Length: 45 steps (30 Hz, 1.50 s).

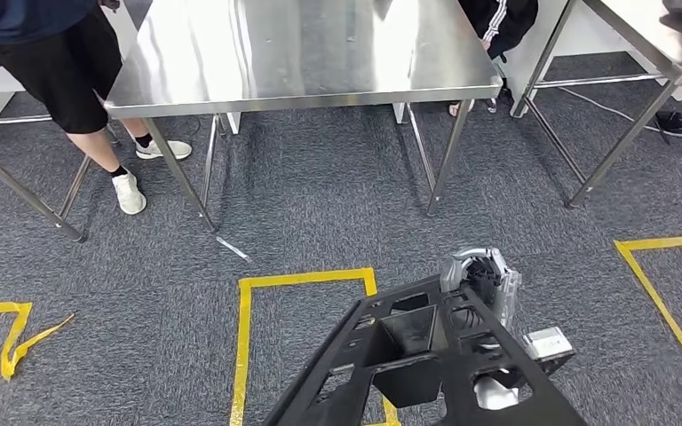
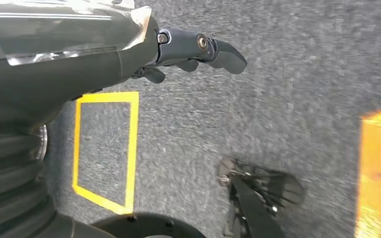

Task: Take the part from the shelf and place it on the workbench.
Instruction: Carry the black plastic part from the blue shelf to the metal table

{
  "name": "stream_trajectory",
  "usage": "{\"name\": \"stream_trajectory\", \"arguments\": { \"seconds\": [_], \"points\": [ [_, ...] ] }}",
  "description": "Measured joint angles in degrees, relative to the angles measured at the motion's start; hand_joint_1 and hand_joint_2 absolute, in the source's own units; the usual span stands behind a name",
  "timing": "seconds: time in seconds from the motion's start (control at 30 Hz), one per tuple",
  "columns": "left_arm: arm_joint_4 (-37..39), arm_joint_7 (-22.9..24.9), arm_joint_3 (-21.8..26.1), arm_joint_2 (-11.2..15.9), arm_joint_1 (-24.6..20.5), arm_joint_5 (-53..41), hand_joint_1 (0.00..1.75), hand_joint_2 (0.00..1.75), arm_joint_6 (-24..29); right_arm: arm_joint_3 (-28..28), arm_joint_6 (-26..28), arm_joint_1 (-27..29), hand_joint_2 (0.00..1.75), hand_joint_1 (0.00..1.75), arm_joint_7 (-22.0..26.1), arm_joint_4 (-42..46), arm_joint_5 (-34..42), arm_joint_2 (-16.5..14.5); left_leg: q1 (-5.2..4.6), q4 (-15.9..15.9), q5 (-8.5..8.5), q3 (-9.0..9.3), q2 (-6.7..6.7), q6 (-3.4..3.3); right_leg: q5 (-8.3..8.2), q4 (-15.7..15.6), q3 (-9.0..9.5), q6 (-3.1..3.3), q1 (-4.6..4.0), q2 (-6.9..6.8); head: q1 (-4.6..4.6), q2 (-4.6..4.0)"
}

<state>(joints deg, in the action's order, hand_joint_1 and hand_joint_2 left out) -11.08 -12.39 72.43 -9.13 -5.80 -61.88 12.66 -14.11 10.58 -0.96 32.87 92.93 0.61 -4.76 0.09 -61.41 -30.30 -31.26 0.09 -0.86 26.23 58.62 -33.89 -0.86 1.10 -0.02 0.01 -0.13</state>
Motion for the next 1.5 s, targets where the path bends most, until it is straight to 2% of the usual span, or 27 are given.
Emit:
{"name": "stream_trajectory", "arguments": {
  "seconds": [0.13,0.17,0.2,0.27,0.3,0.37,0.4,0.47,0.53,0.63,0.67,0.73,0.8,0.87,0.93,1.0,1.07,1.1,1.13,1.2,1.23,1.27,1.3,1.37,1.4,1.43,1.5],
  "points": [
    [0.0,-0.1,0.0,-0.1,0.0,-0.3,0.0,1.75,0.0,0.0,0.0,0.0,1.75,1.75,0.0,0.0,0.0,0.0,0.32,-12.7,-4.36,-8.62,-0.07,1.02,1.28,-0.1,1.41,1.22,-0.01,0.19,-0.17,0.0],
    [0.0,-0.1,0.0,-0.1,0.1,-0.4,0.0,1.75,0.0,0.0,0.0,0.0,1.75,1.75,0.0,0.0,0.0,0.0,0.39,-13.5,-4.35,-9.98,-0.07,1.08,1.63,-0.1,1.77,1.22,-0.04,0.34,-0.19,0.0],
    [0.0,-0.1,0.0,-0.1,0.1,-0.4,0.0,1.75,0.0,0.0,0.0,0.0,1.75,1.75,0.0,0.0,0.0,0.0,0.44,-12.2,-3.01,-10.26,-0.07,1.02,2.0,-0.1,2.24,1.14,-0.06,0.51,-0.2,0.0],
    [0.0,-0.1,0.0,0.0,0.1,-0.5,0.0,1.75,0.0,0.0,0.0,0.0,1.75,1.75,0.0,0.0,0.0,-0.1,0.46,-5.0,2.22,-8.03,-0.06,0.51,2.88,-0.1,3.26,0.84,-0.05,0.72,-0.21,0.0],
    [0.0,-0.1,0.0,0.0,0.1,-0.5,0.0,1.75,0.0,0.0,0.0,0.0,1.75,1.75,0.0,0.0,0.0,-0.1,0.32,-1.6,3.42,-6.71,-0.08,0.17,3.32,-0.2,3.76,0.58,-0.15,0.78,-0.17,0.0],
    [0.0,-0.1,0.0,0.1,0.1,-0.6,0.0,1.75,0.1,0.0,0.0,-0.1,1.75,1.75,0.0,0.0,0.0,-0.2,-0.09,1.7,3.29,-5.23,-0.2,-0.54,3.94,-0.3,4.36,-0.19,-0.32,0.85,-0.19,0.0],
    [0.0,-0.1,0.0,0.1,0.1,-0.6,0.0,1.75,0.1,0.0,0.0,-0.1,1.75,1.75,0.0,0.0,0.0,-0.2,-0.3,1.9,2.42,-5.01,-0.26,-0.94,3.92,-0.1,4.72,-0.75,-0.44,0.89,-0.18,0.0],
    [0.0,-0.1,0.0,0.1,0.2,-0.6,0.0,1.75,0.1,0.0,0.0,-0.1,1.75,1.75,0.0,0.1,-0.1,-0.3,-0.19,2.5,3.03,-3.69,-0.32,-1.8,4.0,1.1,4.86,-1.56,-0.46,0.82,-0.15,-0.01],
    [0.0,-0.1,0.0,0.1,0.2,-0.7,0.0,1.75,0.1,0.0,0.0,-0.2,1.75,1.75,0.0,0.2,-0.1,-0.3,0.02,2.7,3.01,-2.11,-0.29,-2.44,4.93,5.3,2.8,-1.66,-0.45,0.68,0.1,-0.01],
    [0.0,-0.1,-0.1,0.0,0.2,-0.8,0.0,1.75,0.1,0.0,0.1,0.0,1.75,1.75,0.0,0.2,-0.1,-0.2,-0.07,2.8,1.44,-0.69,-0.38,-2.87,7.99,14.9,-4.25,-1.35,-0.43,0.6,0.31,0.0],
    [0.0,-0.1,-0.1,0.0,0.3,-0.8,0.0,1.75,0.1,0.0,0.1,0.1,1.75,1.75,0.0,0.2,-0.1,-0.2,-0.1,2.8,0.78,-0.02,-0.46,-2.87,8.61,16.2,-6.02,-1.51,-0.42,0.6,0.3,0.0],
    [0.0,-0.1,-0.1,0.1,0.5,-0.7,0.0,1.75,0.1,0.0,0.1,0.3,1.75,1.75,0.0,0.2,-0.2,-0.1,-0.11,2.8,-0.71,1.79,-0.62,-2.72,7.34,13.0,-6.84,-2.26,-0.38,0.57,0.31,0.0],
    [0.0,-0.1,-0.1,0.1,0.6,-0.8,0.0,1.75,0.1,0.0,0.2,0.4,1.75,1.75,0.0,0.2,-0.2,0.0,-0.14,2.7,-2.41,3.69,-0.67,-2.41,2.31,6.0,-5.7,-3.0,-0.4,0.29,0.28,0.0],
    [0.0,-0.1,-0.1,0.0,0.5,-0.8,0.0,1.75,0.1,0.0,0.2,0.5,1.75,1.75,-0.1,0.1,-0.2,0.1,-0.14,3.0,-3.91,5.06,-0.69,-1.76,-1.29,2.2,-4.34,-2.27,-0.89,0.03,0.12,0.0],
    [0.0,0.0,-0.1,0.0,0.3,-0.8,0.0,1.75,0.2,0.0,0.2,0.3,1.75,1.75,-0.2,0.2,-0.2,0.1,-0.07,2.5,-3.94,5.9,-0.64,-1.09,-1.06,1.6,-2.9,-0.59,-1.18,0.19,0.01,0.0],
    [0.0,0.0,-0.1,-0.1,0.0,-0.8,0.0,1.75,0.2,0.0,0.2,0.1,1.75,1.75,-0.2,0.3,-0.3,0.0,0.01,-2.3,-1.83,4.01,-0.52,-0.57,-0.05,0.8,-0.94,0.56,-0.72,0.39,-0.08,-0.01],
    [0.0,0.0,-0.1,-0.2,-0.2,-0.8,0.0,1.75,0.3,0.0,0.2,0.0,1.75,1.75,-0.2,0.3,-0.3,-0.2,0.18,-9.9,-0.64,-1.39,-0.48,-0.04,1.32,0.0,1.51,1.3,-0.33,0.38,-0.32,-0.01],
    [0.0,0.0,-0.1,-0.3,-0.1,-0.8,0.0,1.75,0.3,-0.1,0.2,0.0,1.75,1.75,-0.2,0.3,-0.3,-0.2,0.3,-12.8,-1.66,-4.3,-0.45,0.24,2.07,-0.2,2.65,1.46,-0.25,0.41,-0.44,-0.01],
    [0.0,0.1,-0.1,-0.3,0.0,-0.7,0.0,1.75,0.3,-0.1,0.2,0.1,1.75,1.75,-0.2,0.3,-0.3,-0.3,0.45,-14.4,-3.74,-6.91,-0.41,0.51,2.88,-0.4,3.75,1.45,-0.16,0.55,-0.5,0.0],
    [0.0,0.1,-0.1,-0.3,0.2,-0.7,0.0,1.75,0.3,-0.1,0.2,0.1,1.75,1.75,-0.2,0.2,-0.3,-0.3,0.64,-14.1,-7.91,-10.37,-0.31,0.98,4.62,-0.7,6.07,1.26,0.09,0.9,-0.53,0.0],
    [0.0,0.1,-0.1,-0.2,0.3,-0.7,0.0,1.75,0.3,-0.1,0.2,0.1,1.75,1.75,-0.2,0.2,-0.3,-0.3,0.69,-12.3,-8.3,-11.15,-0.26,1.14,5.52,-1.0,7.37,1.08,0.29,1.01,-0.52,0.0],
    [0.0,0.1,-0.1,-0.2,0.3,-0.7,0.0,1.75,0.3,-0.1,0.2,0.1,1.75,1.75,-0.2,0.1,-0.3,-0.3,0.74,-9.4,-6.84,-11.36,-0.21,1.28,6.43,-1.4,8.71,0.86,0.51,1.07,-0.52,0.0],
    [0.0,0.1,-0.1,-0.2,0.4,-0.7,0.0,1.75,0.3,-0.1,0.2,0.1,1.75,1.75,-0.2,0.1,-0.3,-0.3,0.82,-5.8,-3.29,-11.07,-0.07,1.38,7.29,-1.8,10.05,0.57,0.65,1.1,-0.59,0.0],
    [0.0,0.1,-0.1,-0.2,0.2,-0.7,0.0,1.75,0.2,-0.1,0.2,0.0,1.75,1.75,-0.2,0.1,-0.3,-0.4,0.72,0.3,5.55,-9.6,0.59,1.1,8.94,-3.2,12.52,-0.15,0.56,1.17,-0.92,0.0],
    [0.0,0.0,-0.1,-0.2,0.1,-0.7,0.0,1.75,0.2,-0.2,0.1,0.0,1.75,1.75,-0.2,0.2,-0.3,-0.5,0.69,2.1,8.28,-8.91,0.78,0.71,9.16,-3.8,13.99,-0.68,0.43,1.16,-1.06,0.0],
    [0.0,0.0,-0.1,-0.3,-0.1,-0.7,0.0,1.75,0.1,-0.2,0.1,-0.1,1.75,1.75,-0.2,0.3,-0.3,-0.5,0.6,3.0,9.14,-8.23,0.82,0.19,8.99,-4.3,15.23,-1.3,0.25,1.13,-1.14,0.0],
    [0.0,0.0,-0.1,-0.4,-0.2,-0.7,0.0,1.75,0.1,-0.2,0.1,-0.2,1.75,1.75,-0.3,0.3,-0.3,-0.4,0.73,3.7,8.11,-6.39,0.13,-0.65,7.68,-2.6,16.0,-2.35,0.08,0.89,-0.96,-0.03]
  ]
}}
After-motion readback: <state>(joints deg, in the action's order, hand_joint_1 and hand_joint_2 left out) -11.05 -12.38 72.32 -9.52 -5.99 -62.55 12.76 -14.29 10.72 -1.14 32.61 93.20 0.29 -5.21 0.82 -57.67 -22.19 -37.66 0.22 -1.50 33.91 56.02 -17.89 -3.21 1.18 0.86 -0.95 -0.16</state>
